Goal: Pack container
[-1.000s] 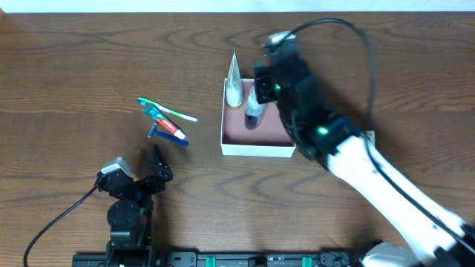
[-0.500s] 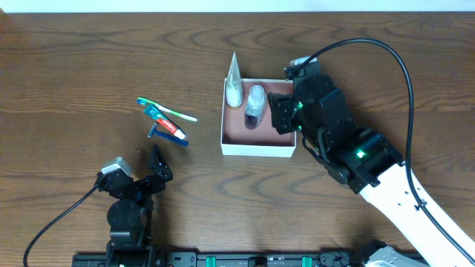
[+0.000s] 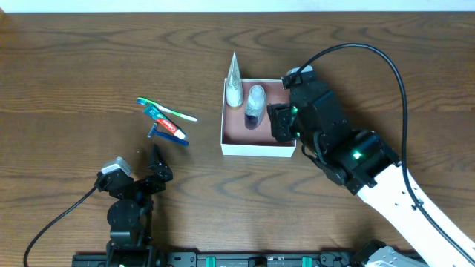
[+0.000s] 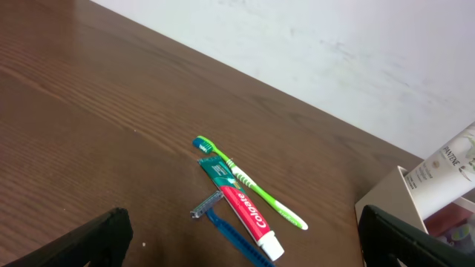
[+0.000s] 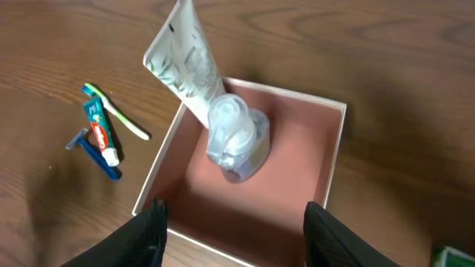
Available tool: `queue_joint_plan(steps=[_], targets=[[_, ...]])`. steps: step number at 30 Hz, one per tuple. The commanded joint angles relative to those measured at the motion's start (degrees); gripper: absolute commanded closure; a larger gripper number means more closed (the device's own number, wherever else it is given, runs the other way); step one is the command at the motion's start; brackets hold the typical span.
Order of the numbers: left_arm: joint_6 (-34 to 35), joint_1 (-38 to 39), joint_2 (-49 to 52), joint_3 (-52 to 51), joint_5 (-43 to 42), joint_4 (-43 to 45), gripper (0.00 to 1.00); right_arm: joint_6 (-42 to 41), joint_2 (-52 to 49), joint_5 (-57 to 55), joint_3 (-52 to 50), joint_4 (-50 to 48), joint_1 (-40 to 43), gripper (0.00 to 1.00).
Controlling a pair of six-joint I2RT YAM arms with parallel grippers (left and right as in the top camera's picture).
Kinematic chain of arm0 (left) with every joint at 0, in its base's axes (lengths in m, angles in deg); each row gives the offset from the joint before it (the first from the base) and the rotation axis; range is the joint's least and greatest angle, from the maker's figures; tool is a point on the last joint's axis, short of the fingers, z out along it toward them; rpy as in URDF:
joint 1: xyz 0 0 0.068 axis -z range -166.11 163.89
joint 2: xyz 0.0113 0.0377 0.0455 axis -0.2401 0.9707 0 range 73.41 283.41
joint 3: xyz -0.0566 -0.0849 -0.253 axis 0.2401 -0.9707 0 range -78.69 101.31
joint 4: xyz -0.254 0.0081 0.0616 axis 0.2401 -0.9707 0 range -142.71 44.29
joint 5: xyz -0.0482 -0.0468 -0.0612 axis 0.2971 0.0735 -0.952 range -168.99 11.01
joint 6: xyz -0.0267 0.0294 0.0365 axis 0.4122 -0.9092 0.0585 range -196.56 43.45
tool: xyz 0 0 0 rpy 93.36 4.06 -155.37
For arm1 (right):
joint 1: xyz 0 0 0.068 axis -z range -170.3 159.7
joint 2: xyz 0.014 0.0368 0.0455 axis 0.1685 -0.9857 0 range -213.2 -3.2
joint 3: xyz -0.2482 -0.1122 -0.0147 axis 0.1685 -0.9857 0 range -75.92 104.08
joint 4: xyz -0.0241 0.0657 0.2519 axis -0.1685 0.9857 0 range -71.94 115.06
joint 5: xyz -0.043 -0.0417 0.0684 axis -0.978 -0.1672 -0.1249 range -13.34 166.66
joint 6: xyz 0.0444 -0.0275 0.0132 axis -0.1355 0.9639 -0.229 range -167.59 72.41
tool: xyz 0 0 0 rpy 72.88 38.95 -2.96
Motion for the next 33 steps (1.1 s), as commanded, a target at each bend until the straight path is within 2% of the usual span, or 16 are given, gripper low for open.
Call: queue_joint_plan(steps=[1,11,20,25,33], targets=[[-0.57,-0.2,0.0,-1.36,0.33,-1.86,0.02,-4.2,-0.79,0.07,-3.65,-1.49,-0.48,0.44],[-0.57,-0.2,0.0,-1.36,0.33,-1.86,0.02,-2.73,-3.08,2.84,-20.0,-24.98,-0.46,0.43],[-0.57,-0.2,0.0,-1.36,0.33,-1.86,0.02,-1.86,-13.09,2.78,-21.66,-36.2,-0.42,0.44],[-0.57,-0.2,0.0,-1.36,0.33,-1.86,0.02,-1.88,-16.85,1.27,-21.66,-38.53,-0.31,0.44],[-0.57,-0.2,0.0,-1.36,0.33,-1.86,0.02,-1.86,-17.29,-2.82,-21.66,-39.15,-0.31,0.43]])
